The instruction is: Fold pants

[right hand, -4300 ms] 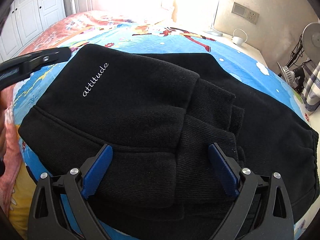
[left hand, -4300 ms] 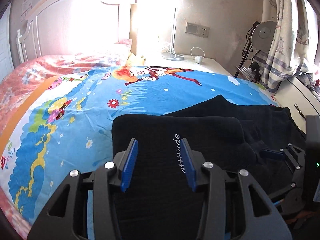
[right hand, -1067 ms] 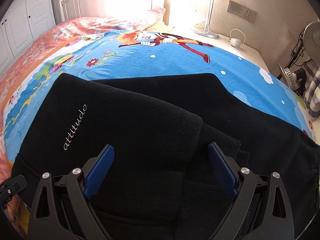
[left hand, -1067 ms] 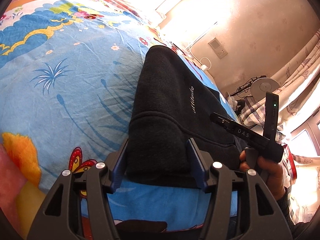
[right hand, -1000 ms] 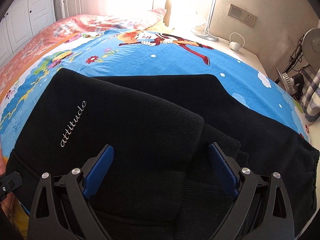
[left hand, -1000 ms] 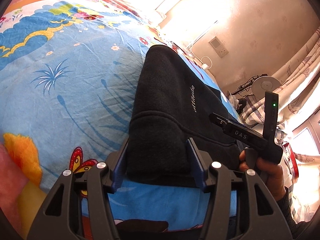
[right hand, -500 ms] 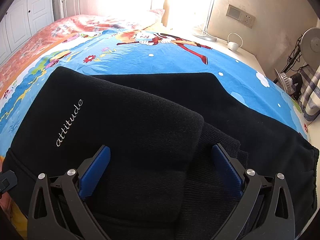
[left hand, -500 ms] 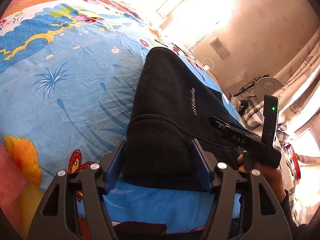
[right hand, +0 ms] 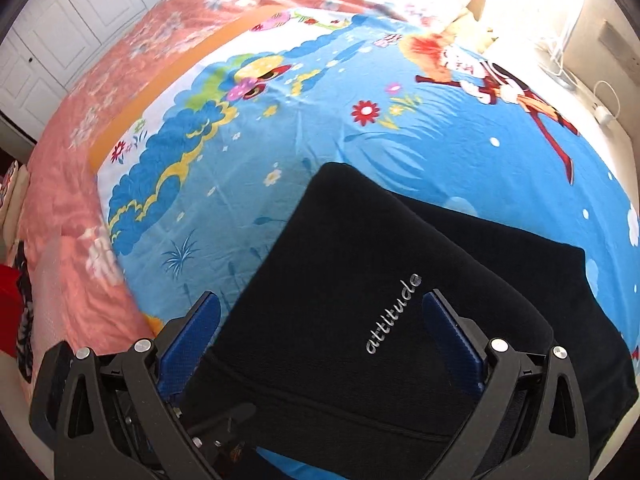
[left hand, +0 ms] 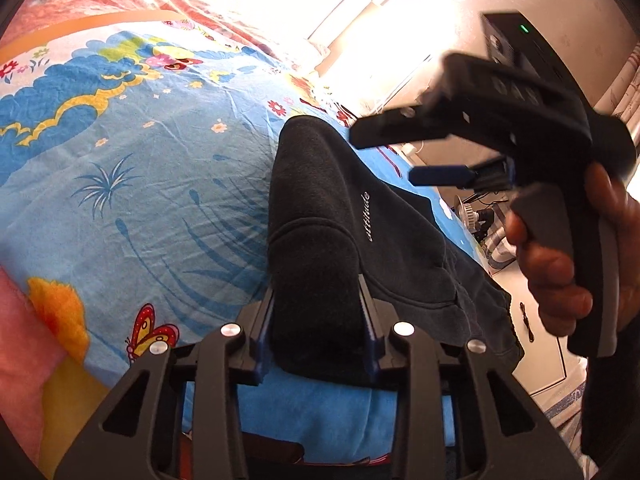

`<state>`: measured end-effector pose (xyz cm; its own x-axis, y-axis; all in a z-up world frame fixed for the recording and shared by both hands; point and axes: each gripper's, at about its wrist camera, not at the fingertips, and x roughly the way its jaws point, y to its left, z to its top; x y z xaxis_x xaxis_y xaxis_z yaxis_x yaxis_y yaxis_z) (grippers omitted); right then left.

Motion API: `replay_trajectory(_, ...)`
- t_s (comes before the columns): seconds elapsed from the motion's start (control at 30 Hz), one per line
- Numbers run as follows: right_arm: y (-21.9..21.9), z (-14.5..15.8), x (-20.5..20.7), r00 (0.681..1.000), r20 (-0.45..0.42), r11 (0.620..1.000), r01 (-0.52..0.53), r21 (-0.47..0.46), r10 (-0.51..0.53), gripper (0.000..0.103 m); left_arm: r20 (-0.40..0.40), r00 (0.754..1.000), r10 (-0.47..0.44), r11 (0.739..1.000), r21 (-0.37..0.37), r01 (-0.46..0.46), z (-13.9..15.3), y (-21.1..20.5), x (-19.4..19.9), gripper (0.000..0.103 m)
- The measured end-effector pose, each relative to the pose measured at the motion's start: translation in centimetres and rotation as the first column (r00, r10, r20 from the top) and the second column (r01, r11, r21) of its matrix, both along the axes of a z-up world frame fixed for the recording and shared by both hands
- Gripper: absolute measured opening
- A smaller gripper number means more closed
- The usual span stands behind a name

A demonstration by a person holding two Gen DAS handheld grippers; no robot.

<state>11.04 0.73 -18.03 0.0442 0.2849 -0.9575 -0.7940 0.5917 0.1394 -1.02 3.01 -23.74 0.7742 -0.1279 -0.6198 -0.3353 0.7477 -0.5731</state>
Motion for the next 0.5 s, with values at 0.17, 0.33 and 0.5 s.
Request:
replay_trajectory(0.17, 5.0, -2.6, -0.7, 0.999, 0.009, 0.975, -0.05, -0.217, 0.053, 0.097, -0.022, 1.0, 0.018, 0.995, 0.097, -0.015, 1.5, -1.6, 0.5, 0.032)
replay_trajectory(0.33, 5.7, -5.5, -0.3, 0.999, -0.002, 0.941, -0.046, -0.335, 0.048, 0.077, -0.043, 0.999, 0.028, 0.982, 0.189, -0.02, 2.8, -3.4, 0.8, 0.031)
replay_trajectory(0.5, 5.0, -6.2, 0.2, 0.999, -0.012, 0.938, -0.037, -0.346, 0.035, 0.048, -0.029, 0.999, 0.044, 0.979, 0.2, -0.038, 3.5, -4.2, 0.8, 0.032)
